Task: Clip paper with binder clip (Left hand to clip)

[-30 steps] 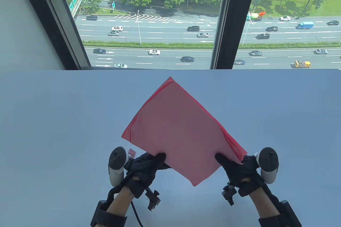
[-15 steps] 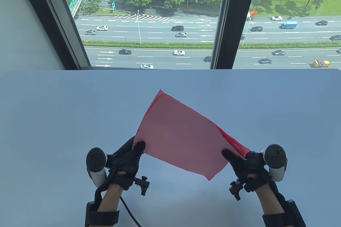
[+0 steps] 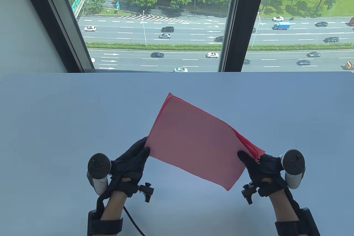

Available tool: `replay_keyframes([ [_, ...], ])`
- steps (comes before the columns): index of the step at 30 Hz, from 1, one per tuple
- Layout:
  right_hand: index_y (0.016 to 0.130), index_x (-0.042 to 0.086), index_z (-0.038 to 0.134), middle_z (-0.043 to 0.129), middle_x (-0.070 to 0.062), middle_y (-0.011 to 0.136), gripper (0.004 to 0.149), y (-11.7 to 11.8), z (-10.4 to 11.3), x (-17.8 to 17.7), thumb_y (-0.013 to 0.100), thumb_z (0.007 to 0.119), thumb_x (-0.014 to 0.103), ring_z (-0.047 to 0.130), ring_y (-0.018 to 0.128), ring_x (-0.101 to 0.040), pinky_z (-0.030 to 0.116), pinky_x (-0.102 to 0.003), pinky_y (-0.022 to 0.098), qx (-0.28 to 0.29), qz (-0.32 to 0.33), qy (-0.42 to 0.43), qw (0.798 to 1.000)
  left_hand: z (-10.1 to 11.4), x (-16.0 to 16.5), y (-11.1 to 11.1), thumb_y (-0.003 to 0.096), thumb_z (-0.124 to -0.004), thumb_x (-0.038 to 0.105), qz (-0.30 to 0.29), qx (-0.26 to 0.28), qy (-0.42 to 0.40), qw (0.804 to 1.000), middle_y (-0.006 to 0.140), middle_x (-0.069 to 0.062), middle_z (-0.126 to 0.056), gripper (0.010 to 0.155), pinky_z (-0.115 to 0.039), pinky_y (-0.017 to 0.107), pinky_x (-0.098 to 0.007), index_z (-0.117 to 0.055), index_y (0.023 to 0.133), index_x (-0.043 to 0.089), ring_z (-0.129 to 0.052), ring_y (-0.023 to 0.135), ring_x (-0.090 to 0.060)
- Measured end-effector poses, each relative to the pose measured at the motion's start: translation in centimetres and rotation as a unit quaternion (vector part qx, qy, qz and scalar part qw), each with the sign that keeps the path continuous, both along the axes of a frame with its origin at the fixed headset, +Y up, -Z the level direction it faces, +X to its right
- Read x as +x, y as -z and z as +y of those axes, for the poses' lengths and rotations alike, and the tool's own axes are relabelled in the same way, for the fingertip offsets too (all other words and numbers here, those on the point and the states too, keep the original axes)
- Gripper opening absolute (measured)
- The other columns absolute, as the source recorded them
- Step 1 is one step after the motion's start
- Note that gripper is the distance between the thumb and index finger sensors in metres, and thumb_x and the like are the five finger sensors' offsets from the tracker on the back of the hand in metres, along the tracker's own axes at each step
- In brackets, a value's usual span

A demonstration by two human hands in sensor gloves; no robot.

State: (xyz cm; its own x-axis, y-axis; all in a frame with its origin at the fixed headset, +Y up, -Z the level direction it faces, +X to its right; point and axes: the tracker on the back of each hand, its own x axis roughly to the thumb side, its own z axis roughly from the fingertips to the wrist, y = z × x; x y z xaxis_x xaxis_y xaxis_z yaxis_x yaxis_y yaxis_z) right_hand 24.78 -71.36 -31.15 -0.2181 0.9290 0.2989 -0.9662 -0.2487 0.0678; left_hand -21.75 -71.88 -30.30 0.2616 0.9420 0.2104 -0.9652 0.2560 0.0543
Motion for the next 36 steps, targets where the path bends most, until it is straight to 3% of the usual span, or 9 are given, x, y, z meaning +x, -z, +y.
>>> replay_keyframes([
  [4,0.085,0.018,0.091,0.104,-0.008,0.068,0.043,-0.1,0.5,0.1,0.044,0.083,0.03,0.103,0.055,-0.037,0.08,-0.056,0.045,0.008,0.009,-0.065,0.998,0.3,-0.2,-0.1,0.0451,-0.084,0.049,0.018,0.021,0.049,0.998,0.107,-0.012,-0.074,0.073,-0.07,0.061,-0.059,-0.061,0.109,0.025,-0.08,0.089,-0.045],
  [10,0.085,0.018,0.091,0.1,-0.01,0.075,0.043,-0.2,0.7,-0.4,0.044,0.083,0.028,0.097,0.066,-0.041,0.075,-0.061,0.049,-0.001,0.058,-0.076,0.995,0.2,0.8,0.1,0.0411,-0.09,0.055,-0.038,-0.001,0.088,0.995,0.118,-0.014,-0.046,0.093,-0.051,0.07,-0.064,-0.039,0.114,0.027,-0.047,0.105,-0.046],
  [14,0.083,0.017,0.092,0.099,-0.011,0.077,0.041,-0.3,0.7,-0.8,0.044,0.084,0.028,0.095,0.07,-0.042,0.074,-0.062,0.051,-0.003,0.08,-0.096,0.992,0.1,1.4,0.2,0.0393,-0.092,0.054,-0.058,0.003,0.111,0.992,0.116,-0.013,-0.053,0.096,-0.053,0.069,-0.064,-0.038,0.114,0.027,-0.055,0.104,-0.045],
  [16,0.082,0.016,0.093,0.1,-0.011,0.076,0.041,-0.4,0.8,-1.1,0.044,0.084,0.028,0.096,0.069,-0.042,0.074,-0.062,0.051,0.005,0.077,-0.099,0.992,-0.1,1.7,0.3,0.0391,-0.093,0.053,-0.079,0.0,0.118,0.99,0.111,-0.011,-0.067,0.092,-0.063,0.065,-0.062,-0.046,0.113,0.026,-0.074,0.096,-0.042],
  [19,0.083,0.016,0.092,0.101,-0.012,0.074,0.042,-0.8,1.2,-1.4,0.044,0.084,0.029,0.099,0.064,-0.041,0.076,-0.06,0.049,0.027,0.064,-0.106,0.992,-0.3,2.4,0.4,0.0416,-0.092,0.045,-0.119,0.016,0.102,0.987,0.096,-0.008,-0.09,0.069,-0.075,0.058,-0.058,-0.071,0.104,0.027,-0.095,0.079,-0.036],
  [23,0.085,0.013,0.09,0.103,-0.013,0.07,0.044,-1.2,1.9,-1.6,0.044,0.085,0.03,0.102,0.059,-0.04,0.079,-0.058,0.046,0.063,0.039,-0.092,0.993,0.7,2.8,-0.1,0.042,-0.091,0.039,-0.094,0.073,0.097,0.988,0.078,-0.006,-0.104,0.048,-0.082,0.051,-0.054,-0.091,0.088,0.025,-0.105,0.064,-0.032],
  [28,0.086,0.013,0.089,0.104,-0.012,0.068,0.045,-1.6,2.3,-1.9,0.044,0.085,0.03,0.103,0.057,-0.038,0.081,-0.057,0.045,0.095,0.022,-0.098,0.99,1.3,2.9,-0.8,0.0414,-0.091,0.04,-0.042,0.124,0.122,0.984,0.074,-0.005,-0.106,0.045,-0.084,0.048,-0.053,-0.093,0.084,0.025,-0.108,0.059,-0.03],
  [32,0.085,0.013,0.09,0.104,-0.011,0.067,0.045,-1.5,2.2,-1.6,0.044,0.085,0.03,0.104,0.056,-0.038,0.081,-0.056,0.045,0.09,0.019,-0.093,0.991,1.0,2.0,-0.6,0.0418,-0.09,0.04,-0.012,0.102,0.085,0.991,0.074,-0.004,-0.106,0.045,-0.084,0.048,-0.053,-0.093,0.084,0.024,-0.108,0.059,-0.03],
  [36,0.085,0.014,0.09,0.104,-0.011,0.068,0.044,-1.4,2.1,-1.5,0.044,0.084,0.029,0.103,0.057,-0.038,0.08,-0.057,0.045,0.083,0.028,-0.073,0.994,0.7,1.8,-0.5,0.0419,-0.09,0.041,-0.023,0.091,0.057,0.994,0.072,-0.002,-0.107,0.041,-0.084,0.048,-0.053,-0.097,0.08,0.026,-0.108,0.057,-0.03],
])
